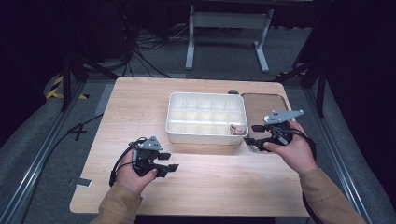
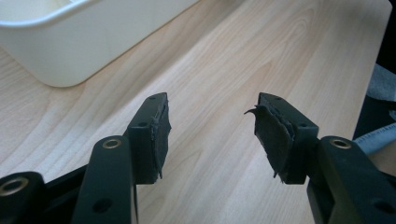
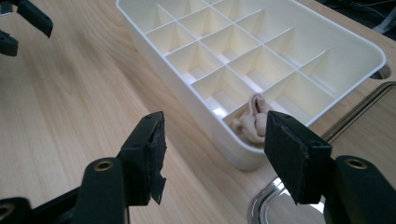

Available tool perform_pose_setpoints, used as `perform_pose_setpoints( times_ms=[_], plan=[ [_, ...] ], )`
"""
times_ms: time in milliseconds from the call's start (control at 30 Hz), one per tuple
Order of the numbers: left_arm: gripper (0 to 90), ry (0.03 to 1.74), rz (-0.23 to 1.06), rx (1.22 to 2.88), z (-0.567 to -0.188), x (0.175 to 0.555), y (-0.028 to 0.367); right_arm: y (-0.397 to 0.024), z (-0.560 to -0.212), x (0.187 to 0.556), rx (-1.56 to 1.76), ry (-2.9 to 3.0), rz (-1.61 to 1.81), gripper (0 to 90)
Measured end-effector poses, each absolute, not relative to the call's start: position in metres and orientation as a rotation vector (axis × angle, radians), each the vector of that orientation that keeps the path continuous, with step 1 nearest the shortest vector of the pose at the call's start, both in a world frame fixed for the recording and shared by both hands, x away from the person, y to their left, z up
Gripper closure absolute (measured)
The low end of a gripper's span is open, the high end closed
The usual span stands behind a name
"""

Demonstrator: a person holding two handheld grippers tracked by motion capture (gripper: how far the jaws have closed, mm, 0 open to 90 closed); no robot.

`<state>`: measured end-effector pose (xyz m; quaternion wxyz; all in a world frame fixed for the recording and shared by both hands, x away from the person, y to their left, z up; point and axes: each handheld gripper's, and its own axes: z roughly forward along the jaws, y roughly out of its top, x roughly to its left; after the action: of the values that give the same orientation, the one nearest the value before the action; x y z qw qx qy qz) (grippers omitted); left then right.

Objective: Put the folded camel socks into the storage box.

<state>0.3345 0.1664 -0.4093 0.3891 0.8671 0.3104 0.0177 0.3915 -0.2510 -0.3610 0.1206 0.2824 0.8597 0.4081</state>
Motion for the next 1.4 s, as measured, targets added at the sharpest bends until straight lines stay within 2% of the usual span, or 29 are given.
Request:
perform_pose_setpoints(
  times_ms=[467, 700, 1067, 1300, 1400],
  plan=[
    [45.0, 0.792, 0.071, 2.214, -0.414, 0.325, 0.174, -0.272, -0.394, 0.339, 0.809, 2.425, 1.347, 35.3],
    [45.0, 0.803, 0.07, 2.211, -0.422, 0.323, 0.178, -0.272, -0.42, 0.336, 0.844, 2.485, 1.336, 35.7],
    [44.6, 0.783, 0.08, 2.243, -0.428, 0.326, 0.181, -0.261, -0.46, 0.336, 0.711, 2.517, 1.309, 38.2],
    [44.5, 0.797, 0.065, 2.269, -0.44, 0.329, 0.18, -0.255, -0.47, 0.334, 0.703, 2.537, 1.265, 37.4],
    [44.6, 0.785, 0.096, 2.273, -0.445, 0.328, 0.178, -0.251, -0.475, 0.332, 0.7, 2.529, 1.262, 37.2]
  ],
)
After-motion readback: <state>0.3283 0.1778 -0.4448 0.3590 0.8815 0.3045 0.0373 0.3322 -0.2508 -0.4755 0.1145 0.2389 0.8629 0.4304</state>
